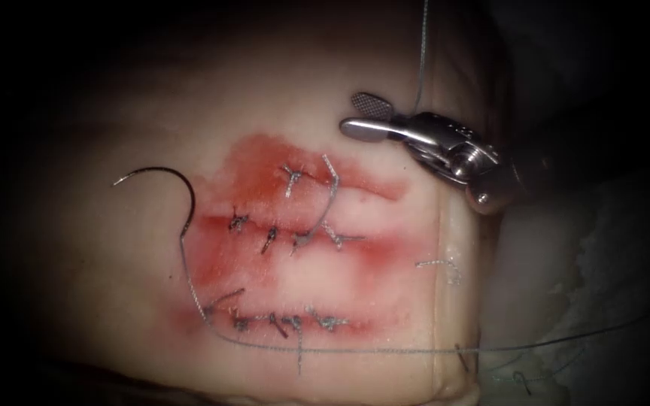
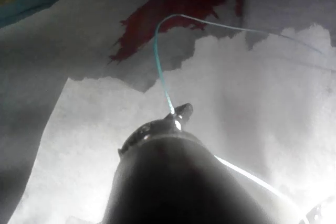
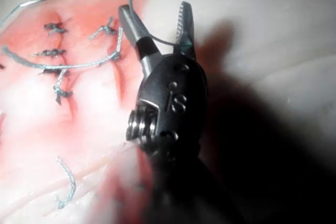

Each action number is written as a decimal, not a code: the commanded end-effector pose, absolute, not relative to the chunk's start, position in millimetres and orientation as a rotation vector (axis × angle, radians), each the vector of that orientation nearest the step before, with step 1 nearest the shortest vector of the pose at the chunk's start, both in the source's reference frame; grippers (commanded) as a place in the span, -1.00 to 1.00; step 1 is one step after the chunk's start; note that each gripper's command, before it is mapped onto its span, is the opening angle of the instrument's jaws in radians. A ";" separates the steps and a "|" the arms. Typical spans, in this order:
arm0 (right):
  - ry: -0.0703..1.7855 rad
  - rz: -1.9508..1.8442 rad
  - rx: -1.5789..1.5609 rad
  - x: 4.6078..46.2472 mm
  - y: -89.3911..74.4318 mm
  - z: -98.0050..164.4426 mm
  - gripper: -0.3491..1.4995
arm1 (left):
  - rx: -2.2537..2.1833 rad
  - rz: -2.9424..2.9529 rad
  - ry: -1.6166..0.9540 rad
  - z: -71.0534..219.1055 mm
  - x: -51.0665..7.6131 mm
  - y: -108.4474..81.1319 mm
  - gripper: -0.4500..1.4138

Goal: Wound Closure

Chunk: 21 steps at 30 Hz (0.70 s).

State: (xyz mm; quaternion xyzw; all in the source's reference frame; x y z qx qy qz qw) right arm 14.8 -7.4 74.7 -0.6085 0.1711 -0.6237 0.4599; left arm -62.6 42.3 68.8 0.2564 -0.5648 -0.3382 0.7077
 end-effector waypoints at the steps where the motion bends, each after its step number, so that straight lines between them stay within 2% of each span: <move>1: 0.424 -1.531 -1.500 12.5 -9.1 74.3 0.91 | 0.548 -0.737 -1.234 68.7 -62.7 43.2 -1.00; 6: 0.431 -1.588 -1.421 8.8 -11.9 72.1 0.93 | 0.521 -0.677 -1.130 68.8 -60.2 41.0 -1.00; 10: 0.455 -1.625 -1.349 7.0 -12.7 68.9 0.91 | 0.487 -0.591 -0.984 70.2 -54.2 35.5 -1.00; 16: 0.449 -1.620 -1.340 7.6 -13.1 67.8 0.91 | 0.399 -0.618 -0.967 71.6 -48.3 36.3 -1.00; 21: 0.455 -1.604 -1.335 7.8 -13.9 68.5 0.93 | 0.371 -0.560 -0.838 72.7 -45.2 37.2 -1.00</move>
